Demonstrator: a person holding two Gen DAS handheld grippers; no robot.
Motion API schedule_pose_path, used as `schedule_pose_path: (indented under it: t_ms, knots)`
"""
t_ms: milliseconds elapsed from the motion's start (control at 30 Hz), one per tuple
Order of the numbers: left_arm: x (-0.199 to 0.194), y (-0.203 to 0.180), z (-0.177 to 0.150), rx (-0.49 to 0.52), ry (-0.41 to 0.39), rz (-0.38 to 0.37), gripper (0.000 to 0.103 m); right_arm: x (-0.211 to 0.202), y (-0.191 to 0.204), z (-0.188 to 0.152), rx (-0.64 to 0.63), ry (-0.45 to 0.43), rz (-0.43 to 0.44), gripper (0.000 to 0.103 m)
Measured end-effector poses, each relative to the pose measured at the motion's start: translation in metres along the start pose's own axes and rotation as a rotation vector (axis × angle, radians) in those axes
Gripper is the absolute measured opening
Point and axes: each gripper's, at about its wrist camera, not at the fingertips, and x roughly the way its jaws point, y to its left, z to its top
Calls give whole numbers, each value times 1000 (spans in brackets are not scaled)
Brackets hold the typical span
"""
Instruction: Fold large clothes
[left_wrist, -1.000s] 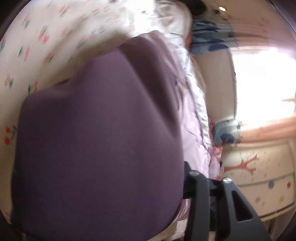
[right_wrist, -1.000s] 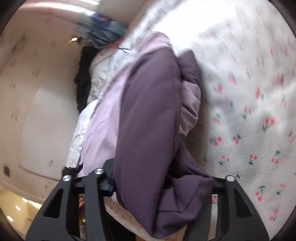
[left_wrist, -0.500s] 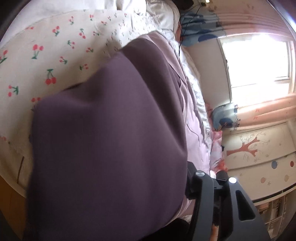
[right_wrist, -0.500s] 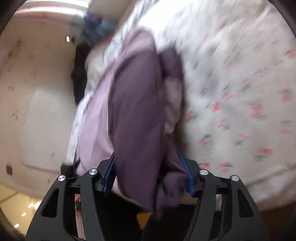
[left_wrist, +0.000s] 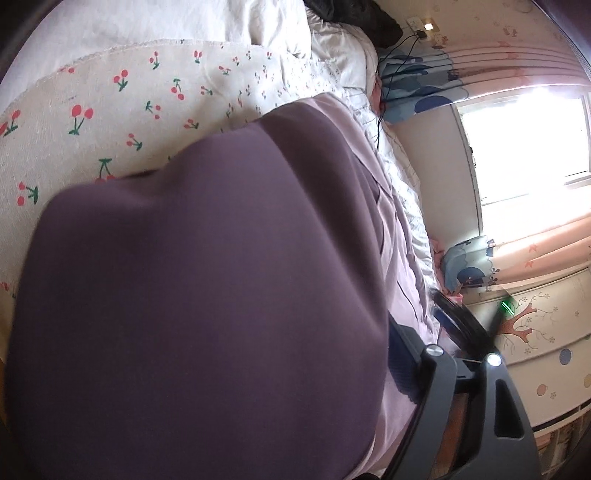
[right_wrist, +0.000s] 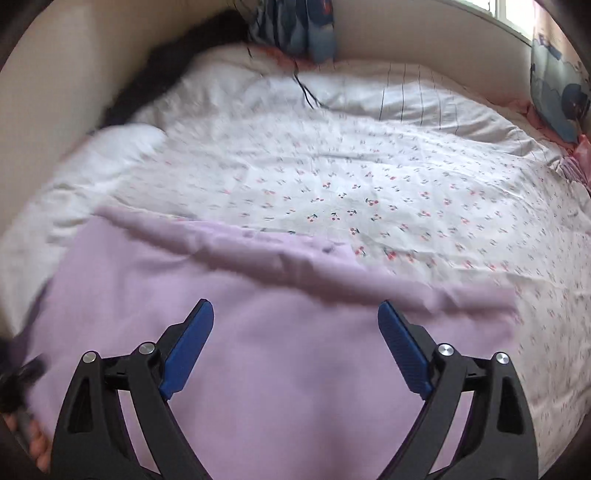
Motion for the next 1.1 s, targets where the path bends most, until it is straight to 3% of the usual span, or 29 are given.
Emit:
schedule_pose_path:
  t_ms: [100,167,233,300,367,433,533,600,700,800,900,1000,1100]
  knots:
    - [3,-4,3,39,-6,-29,65,80,4,-7,23,142,-54,96]
    - [5,-7,5,53,-6,-16,64,85,7,-5,-4,161,-83,96]
    - [7,-2,7,21,15,-32,64,70,-1,-6,6,163,-52,96]
    - [10,5,11,-22,35,-52,65,27,1,-16,25,101,42,96]
    - [14,0,13,-29,35,-51,67,-10,18,-35,-27,40,64,96]
    - [16,-3,15,-31,29,-31,71,-26,29,-55,-63,41,69,96]
    - [25,-12,19,-18,36,-6,78,1,46,-85,-158,121,31,97]
    - [23,-12,17,-15,33,15,78,5,39,-82,-109,134,69,97]
    - [24,-6,20,-38,45,2,78,-33,39,-86,-89,77,85,97]
    - [21,-3,15,-29,35,6,78,-77,48,-119,-103,7,72,97]
    - [15,-2,8,-2,28,14,78,-57,51,-149,-128,79,39,97]
    - [9,-2,3,17,20,31,78,-53,50,-148,-114,82,37,97]
    - [8,1,4,7,22,28,78,-84,64,-146,-132,2,43,97]
